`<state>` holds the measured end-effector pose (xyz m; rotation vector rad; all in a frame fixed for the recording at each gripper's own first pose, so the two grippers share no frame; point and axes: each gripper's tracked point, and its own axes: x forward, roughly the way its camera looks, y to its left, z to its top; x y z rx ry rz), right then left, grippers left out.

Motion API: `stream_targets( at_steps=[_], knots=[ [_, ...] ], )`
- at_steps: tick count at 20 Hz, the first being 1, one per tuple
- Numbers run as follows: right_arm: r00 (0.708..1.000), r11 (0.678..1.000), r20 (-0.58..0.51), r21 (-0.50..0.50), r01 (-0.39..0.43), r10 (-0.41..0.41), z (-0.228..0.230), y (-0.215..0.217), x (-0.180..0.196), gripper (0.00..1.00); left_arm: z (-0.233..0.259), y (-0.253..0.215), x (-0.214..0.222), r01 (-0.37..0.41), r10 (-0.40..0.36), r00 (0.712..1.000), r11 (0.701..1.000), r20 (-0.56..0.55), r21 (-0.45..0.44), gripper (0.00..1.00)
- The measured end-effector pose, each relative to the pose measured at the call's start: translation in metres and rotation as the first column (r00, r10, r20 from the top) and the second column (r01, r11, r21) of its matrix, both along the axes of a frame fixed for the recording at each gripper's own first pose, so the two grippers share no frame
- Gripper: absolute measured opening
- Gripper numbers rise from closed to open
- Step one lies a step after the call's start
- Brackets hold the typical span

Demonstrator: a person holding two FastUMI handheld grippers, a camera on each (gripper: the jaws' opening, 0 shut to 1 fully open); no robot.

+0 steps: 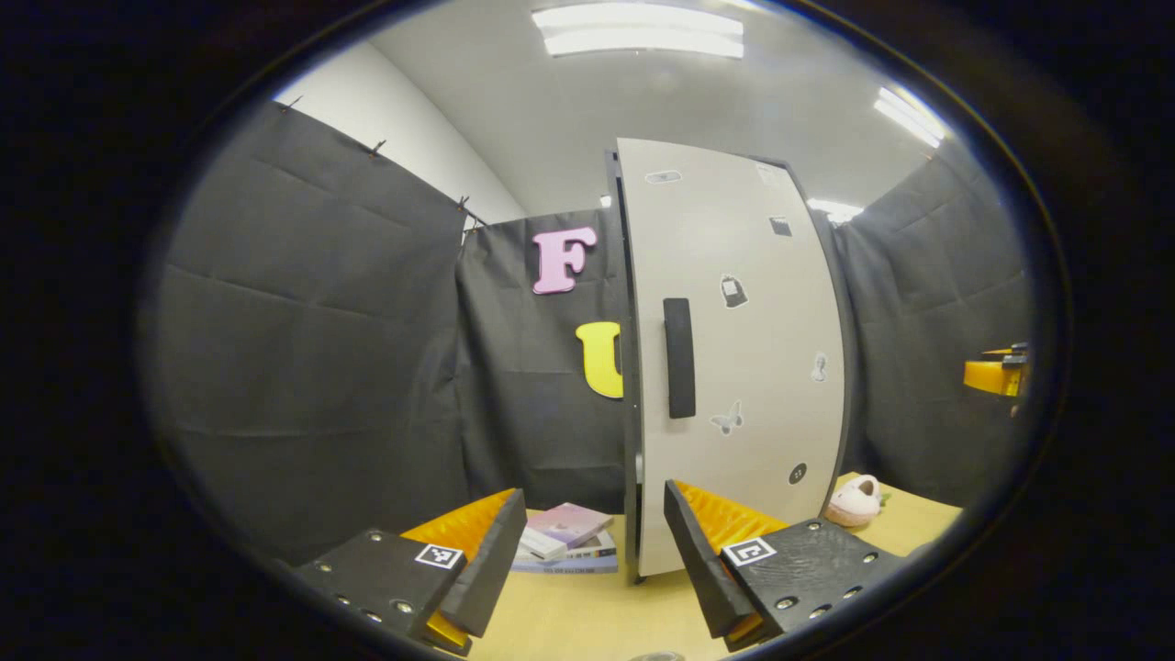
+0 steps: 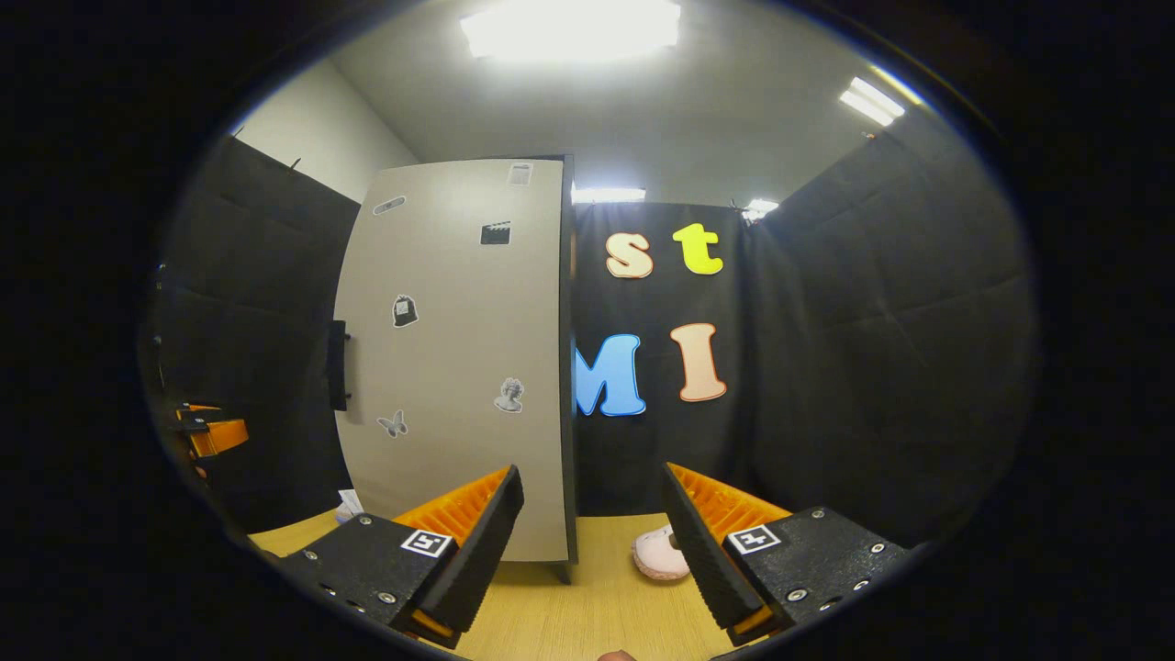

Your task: Open the cabinet door with the right hand, grasp the bottle in the cabinet with the left hand and place it on the coaster, then close the cabinet door with the right hand.

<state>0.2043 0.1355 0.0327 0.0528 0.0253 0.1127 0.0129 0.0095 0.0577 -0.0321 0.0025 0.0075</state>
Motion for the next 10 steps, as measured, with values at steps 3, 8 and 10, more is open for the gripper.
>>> stream_targets(
  at_steps=[3, 8, 10],
  knots=[
    [1.000, 1.000, -0.005, 0.008, -0.001, 0.001, -0.0014, 0.0021, -0.0023, 0.93, -0.0005, 0.0062, 0.0014, -0.001, 0.001, 1.000, 1.000, -0.002, 0.004, 0.87],
    [1.000, 1.000, -0.002, -0.002, 0.006, -0.006, -0.0010, 0.0034, -0.0042, 0.93, 0.0005, 0.0103, -0.0012, -0.002, 0.002, 1.000, 1.000, -0.001, 0.008, 0.87],
    [1.000, 1.000, 0.000, -0.008, 0.013, -0.013, -0.0008, 0.0033, -0.0046, 0.93, -0.0016, 0.0113, -0.0006, -0.001, 0.001, 1.000, 1.000, -0.005, 0.003, 0.87]
  ],
)
